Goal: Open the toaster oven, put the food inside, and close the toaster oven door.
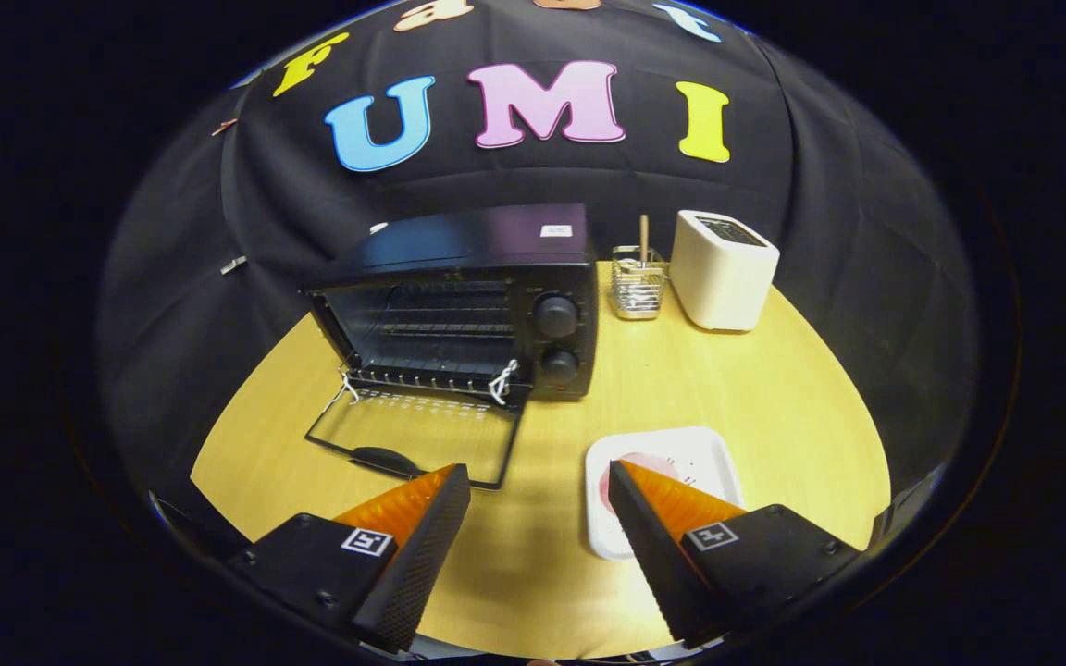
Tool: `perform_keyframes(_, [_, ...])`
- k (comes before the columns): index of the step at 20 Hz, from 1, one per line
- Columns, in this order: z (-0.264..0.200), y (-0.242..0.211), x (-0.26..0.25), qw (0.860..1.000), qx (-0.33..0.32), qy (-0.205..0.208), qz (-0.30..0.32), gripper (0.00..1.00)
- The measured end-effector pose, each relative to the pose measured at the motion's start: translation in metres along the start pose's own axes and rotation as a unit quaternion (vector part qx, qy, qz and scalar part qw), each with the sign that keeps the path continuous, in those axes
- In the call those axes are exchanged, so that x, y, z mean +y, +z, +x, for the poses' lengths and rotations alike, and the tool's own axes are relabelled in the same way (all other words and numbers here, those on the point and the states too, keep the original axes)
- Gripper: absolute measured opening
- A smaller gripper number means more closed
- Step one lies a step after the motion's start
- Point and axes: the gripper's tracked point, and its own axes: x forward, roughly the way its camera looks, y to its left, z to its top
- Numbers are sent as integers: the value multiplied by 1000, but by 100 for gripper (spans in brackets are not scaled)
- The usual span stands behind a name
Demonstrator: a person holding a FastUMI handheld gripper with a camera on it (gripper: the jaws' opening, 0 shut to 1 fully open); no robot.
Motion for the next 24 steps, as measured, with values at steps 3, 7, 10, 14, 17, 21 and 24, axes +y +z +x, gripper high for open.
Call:
perform_keyframes(3, [-2, 6, -38, 1000, 3, -9, 8, 99])
perform_keyframes(7, [2, 10, -77, 999, 14, -14, 39, 99])
perform_keyframes(10, [12, 8, -102, 998, 25, -16, 50, 99])
perform_keyframes(14, [24, 1, -129, 997, 45, -13, 54, 99])
perform_keyframes(17, [35, -7, -144, 997, 63, -6, 54, 99])
perform_keyframes(21, [48, -16, -156, 995, 83, 13, 50, 99])
perform_keyframes(24, [55, -28, -163, 993, 103, 29, 41, 100])
